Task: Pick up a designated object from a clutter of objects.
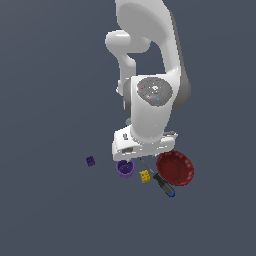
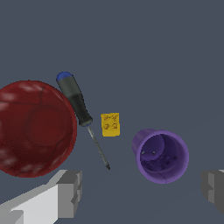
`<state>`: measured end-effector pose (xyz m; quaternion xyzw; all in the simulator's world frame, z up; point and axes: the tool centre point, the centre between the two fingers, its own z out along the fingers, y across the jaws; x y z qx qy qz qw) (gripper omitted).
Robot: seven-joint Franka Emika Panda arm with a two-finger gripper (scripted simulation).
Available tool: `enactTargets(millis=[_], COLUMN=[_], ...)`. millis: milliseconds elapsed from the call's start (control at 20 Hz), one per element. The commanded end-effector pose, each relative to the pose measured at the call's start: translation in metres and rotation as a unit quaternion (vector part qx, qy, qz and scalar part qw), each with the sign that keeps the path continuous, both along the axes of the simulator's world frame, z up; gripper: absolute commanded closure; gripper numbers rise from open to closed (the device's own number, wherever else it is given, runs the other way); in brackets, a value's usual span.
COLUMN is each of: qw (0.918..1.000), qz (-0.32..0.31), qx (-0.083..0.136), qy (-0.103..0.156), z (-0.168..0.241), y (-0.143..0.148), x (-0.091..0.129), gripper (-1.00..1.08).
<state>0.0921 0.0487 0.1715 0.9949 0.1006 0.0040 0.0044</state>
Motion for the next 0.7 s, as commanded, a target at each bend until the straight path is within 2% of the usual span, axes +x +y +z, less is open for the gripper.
enactTargets(millis=[0,350,650], qw=[1.0000,0.9996,0.9994], qz=[0.009,0.026,0.033], qx=[0.001,0.003,0.004], qy=[0.001,0.003,0.004], z=[-0.025,-0.075,-0.097], y=[0.006,0.019,0.025], x=[0.006,0.014,0.016], gripper=[-0.92,-0.92,-0.92])
